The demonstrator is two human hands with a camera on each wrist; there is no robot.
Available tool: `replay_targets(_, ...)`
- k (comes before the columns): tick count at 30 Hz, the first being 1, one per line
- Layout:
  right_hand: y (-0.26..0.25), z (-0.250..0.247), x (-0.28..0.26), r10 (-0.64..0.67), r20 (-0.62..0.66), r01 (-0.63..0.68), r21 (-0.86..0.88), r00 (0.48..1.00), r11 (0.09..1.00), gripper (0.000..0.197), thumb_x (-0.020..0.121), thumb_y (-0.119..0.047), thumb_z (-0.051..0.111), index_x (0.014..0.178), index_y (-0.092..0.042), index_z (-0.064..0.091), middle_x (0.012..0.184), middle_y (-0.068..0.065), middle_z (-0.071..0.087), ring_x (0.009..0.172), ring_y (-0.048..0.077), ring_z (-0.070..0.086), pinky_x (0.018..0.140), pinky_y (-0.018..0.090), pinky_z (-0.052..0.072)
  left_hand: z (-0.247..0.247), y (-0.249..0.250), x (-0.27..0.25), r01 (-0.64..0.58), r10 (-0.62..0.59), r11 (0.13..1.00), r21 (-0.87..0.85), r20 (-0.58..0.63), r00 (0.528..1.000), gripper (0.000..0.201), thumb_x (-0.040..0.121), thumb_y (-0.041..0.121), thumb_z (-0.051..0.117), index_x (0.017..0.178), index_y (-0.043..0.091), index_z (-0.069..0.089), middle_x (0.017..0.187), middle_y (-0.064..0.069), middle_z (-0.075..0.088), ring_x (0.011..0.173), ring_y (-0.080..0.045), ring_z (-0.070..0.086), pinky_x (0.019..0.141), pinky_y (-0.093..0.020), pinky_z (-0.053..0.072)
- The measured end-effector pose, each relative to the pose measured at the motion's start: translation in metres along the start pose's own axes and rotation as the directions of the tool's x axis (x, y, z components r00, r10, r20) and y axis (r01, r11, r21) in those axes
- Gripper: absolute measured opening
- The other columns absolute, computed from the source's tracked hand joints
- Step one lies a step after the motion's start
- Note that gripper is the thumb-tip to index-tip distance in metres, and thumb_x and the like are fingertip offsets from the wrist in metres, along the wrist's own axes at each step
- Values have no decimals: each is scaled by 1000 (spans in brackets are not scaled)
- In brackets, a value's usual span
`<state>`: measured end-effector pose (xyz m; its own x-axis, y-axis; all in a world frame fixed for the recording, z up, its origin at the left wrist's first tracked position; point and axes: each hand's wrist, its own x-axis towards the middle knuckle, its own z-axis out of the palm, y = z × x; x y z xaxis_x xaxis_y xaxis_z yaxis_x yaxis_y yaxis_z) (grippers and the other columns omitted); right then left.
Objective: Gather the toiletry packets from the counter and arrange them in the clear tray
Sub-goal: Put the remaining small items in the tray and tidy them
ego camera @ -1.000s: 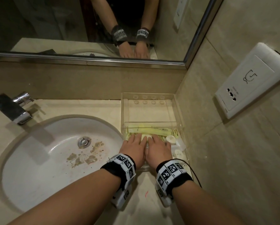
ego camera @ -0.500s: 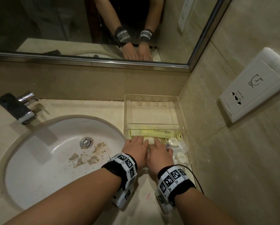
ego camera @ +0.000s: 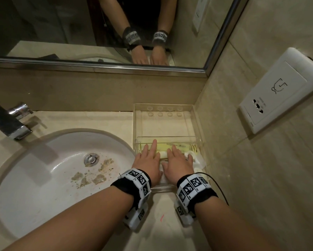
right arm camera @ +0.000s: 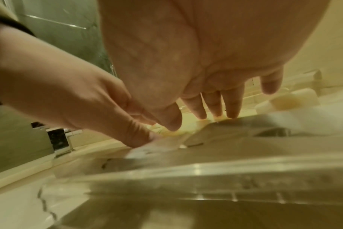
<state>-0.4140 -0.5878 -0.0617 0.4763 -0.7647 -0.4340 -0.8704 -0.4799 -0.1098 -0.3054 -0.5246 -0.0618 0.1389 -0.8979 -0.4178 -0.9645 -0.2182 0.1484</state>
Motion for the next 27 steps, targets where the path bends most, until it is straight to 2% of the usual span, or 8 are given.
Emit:
replay_targets(3,5,-3,-3,-19,-43,21,49,999,999,56,99,-38,32,150,-18,19,161,3,9,147,18,12,118,50,3,-12,5,-5,11,-11,1000,-4,-10,1000,59,93,40,46,144,12,35,160,-12,-16,147,-34,5,117,-48,17)
replay_targets(7,13,1,-29,16,-241,19,143,970,989,28,96,-24,39,117,-19,57,125,3,57,111,19,54,100,39,39,-13,14,-21,-53,59,998,43,-139,989,39,93,33,43,126,14,50,143,-12,37,127,-31,36,103,-43,32)
replay_targets(9,15,13,-42,-16,-226,48,133,974,990,25,93,-19,43,114,-21,57,122,-1,56,109,18,54,98,38,41,-3,15,-26,-103,107,992,79,-51,993,40,96,38,38,123,14,54,132,-10,49,122,-30,42,100,-43,35)
replay_targets(11,16,20,-44,-29,-179,55,142,983,988,35,94,-18,42,128,-21,48,135,-2,46,126,16,44,110,42,31,5,12,-25,-106,103,991,83,38,994,45,98,45,34,123,15,57,133,-10,52,124,-29,43,101,-44,35)
replay_targets(15,16,11,-40,-49,-116,63,124,992,990,43,97,-20,37,140,-20,37,150,-2,34,140,13,27,118,46,13,12,11,-18,-88,81,992,95,80,994,52,98,49,31,132,17,52,150,-6,38,139,-28,29,109,-47,27)
replay_targets(18,16,9,-46,-22,-147,44,147,989,988,41,96,-20,39,136,-22,44,147,-3,41,136,13,35,117,45,16,11,13,-24,-79,72,991,106,65,995,49,93,41,47,136,17,46,150,-8,36,136,-29,31,108,-45,28)
replay_targets(21,9,19,-62,-34,-205,59,121,978,991,28,93,-17,41,113,-22,59,126,-3,55,115,13,52,109,42,31,13,13,-35,-136,136,983,122,11,991,42,90,33,52,129,18,49,135,-7,47,125,-28,39,102,-41,32)
replay_targets(27,2,30,-65,-31,-119,45,121,992,992,33,97,-22,36,125,-18,52,154,0,31,137,13,33,117,43,15,12,9,-35,-145,142,985,89,41,989,43,96,42,39,130,18,47,134,-5,49,126,-27,41,104,-41,33)
